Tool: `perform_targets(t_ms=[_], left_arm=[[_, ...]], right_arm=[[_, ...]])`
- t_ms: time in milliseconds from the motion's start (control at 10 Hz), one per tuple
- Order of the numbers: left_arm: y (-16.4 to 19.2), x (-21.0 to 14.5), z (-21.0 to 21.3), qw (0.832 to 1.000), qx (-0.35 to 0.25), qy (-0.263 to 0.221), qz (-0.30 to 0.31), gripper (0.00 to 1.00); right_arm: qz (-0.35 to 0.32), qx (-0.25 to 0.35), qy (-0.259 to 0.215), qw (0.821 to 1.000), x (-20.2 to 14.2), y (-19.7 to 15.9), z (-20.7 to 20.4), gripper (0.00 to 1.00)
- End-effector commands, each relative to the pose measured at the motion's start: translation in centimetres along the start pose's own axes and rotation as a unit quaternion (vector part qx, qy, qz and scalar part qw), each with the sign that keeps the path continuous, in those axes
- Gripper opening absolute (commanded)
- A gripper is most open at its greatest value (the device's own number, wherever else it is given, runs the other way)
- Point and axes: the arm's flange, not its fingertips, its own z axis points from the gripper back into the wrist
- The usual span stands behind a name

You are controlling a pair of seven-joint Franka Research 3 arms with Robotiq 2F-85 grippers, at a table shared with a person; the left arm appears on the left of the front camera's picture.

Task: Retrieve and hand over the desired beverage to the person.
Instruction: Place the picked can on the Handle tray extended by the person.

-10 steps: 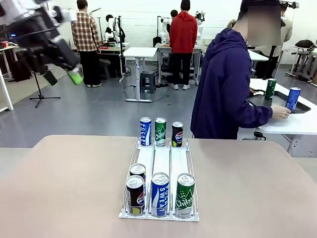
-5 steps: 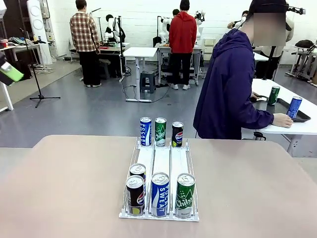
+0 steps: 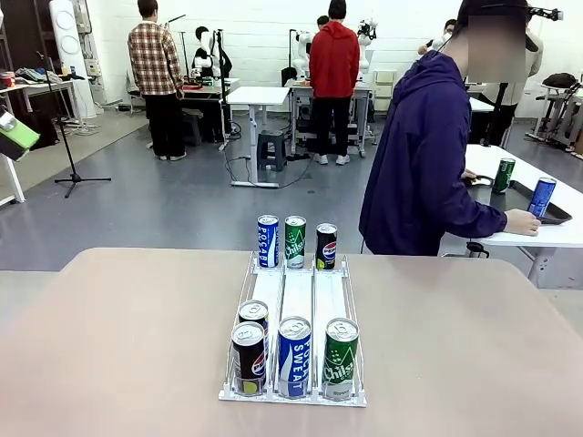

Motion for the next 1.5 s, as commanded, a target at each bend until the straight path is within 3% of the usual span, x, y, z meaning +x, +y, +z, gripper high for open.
perform_targets(t_ms=[0, 1400], left_arm=[[-0.13, -0.15, 0.36, 1.0, 0.006, -0.002, -0.007, 1.0], [-0.13, -0.15, 0.36, 1.0, 0.006, -0.002, -0.007, 1.0]], right_arm=[[0.005, 0.002, 0.004, 1.0, 0.05, -0.17, -0.12, 1.0], [0.005, 0.002, 0.004, 1.0, 0.05, -0.17, -0.12, 1.0]])
